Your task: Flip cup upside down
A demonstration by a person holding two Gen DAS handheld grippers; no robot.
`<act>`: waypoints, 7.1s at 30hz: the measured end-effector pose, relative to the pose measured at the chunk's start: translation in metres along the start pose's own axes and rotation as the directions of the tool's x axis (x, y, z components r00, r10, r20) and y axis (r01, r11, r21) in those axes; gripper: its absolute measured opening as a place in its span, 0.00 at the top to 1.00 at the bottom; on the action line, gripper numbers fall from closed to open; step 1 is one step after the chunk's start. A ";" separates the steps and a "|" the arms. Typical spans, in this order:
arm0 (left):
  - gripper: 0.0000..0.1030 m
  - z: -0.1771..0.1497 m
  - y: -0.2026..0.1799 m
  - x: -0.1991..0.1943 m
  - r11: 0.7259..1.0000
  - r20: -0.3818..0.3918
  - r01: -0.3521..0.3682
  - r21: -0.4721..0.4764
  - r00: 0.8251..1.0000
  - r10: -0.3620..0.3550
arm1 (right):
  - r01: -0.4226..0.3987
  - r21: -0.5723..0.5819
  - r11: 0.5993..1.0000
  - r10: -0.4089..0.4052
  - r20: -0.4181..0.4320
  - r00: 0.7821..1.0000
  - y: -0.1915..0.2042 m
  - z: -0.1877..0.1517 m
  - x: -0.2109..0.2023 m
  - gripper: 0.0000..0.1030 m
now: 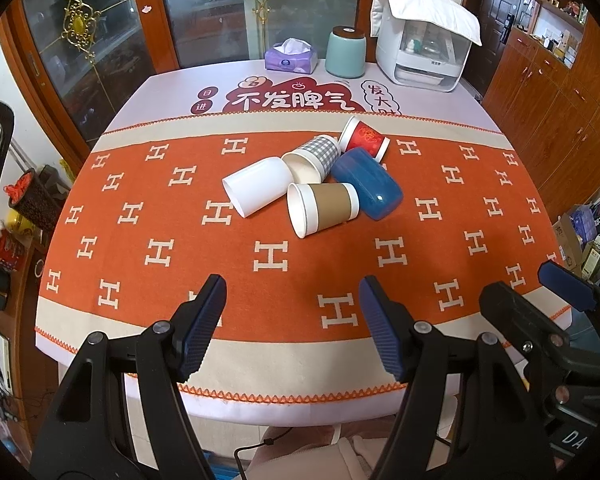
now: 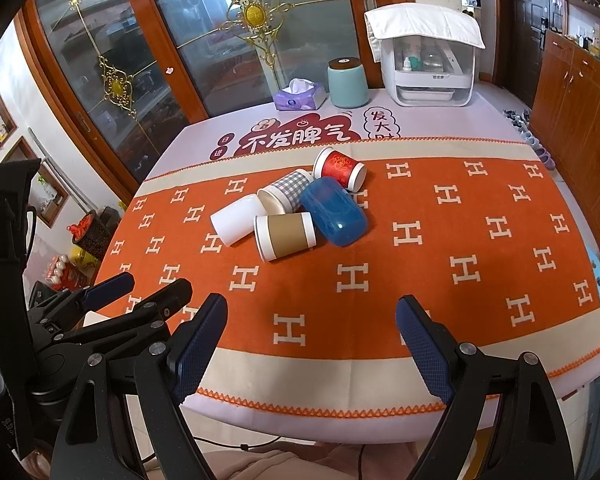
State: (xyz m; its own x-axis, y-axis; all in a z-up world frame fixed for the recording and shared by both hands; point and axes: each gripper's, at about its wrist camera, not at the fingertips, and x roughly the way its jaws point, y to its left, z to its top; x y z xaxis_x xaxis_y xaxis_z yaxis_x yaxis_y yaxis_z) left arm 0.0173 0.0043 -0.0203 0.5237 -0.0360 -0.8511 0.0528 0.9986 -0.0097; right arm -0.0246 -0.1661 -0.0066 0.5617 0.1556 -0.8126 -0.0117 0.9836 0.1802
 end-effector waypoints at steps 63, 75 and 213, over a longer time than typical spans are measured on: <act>0.35 0.139 0.008 0.325 0.780 -0.455 0.202 0.592 0.883 0.117 | -0.053 0.259 0.964 0.128 -0.283 0.951 -0.076 0.060 0.238 0.14; 0.40 0.148 0.044 0.321 0.907 -0.464 0.144 0.396 0.883 0.062 | -0.059 0.263 0.963 0.134 -0.280 0.951 -0.079 0.056 0.230 0.14; 0.65 -0.066 0.067 0.134 0.983 -0.126 0.088 -0.158 0.986 -0.109 | -0.239 -0.358 0.903 0.287 0.089 0.954 0.011 -0.086 0.208 0.39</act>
State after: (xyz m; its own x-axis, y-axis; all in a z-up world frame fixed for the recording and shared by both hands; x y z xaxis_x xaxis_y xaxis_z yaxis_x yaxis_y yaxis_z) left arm 0.0352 0.0690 -0.1697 0.4035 -0.1389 -0.9044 -0.0366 0.9852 -0.1676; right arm 0.0211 -0.1153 -0.2212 0.6057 0.4230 -0.6739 -0.4410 0.8835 0.1581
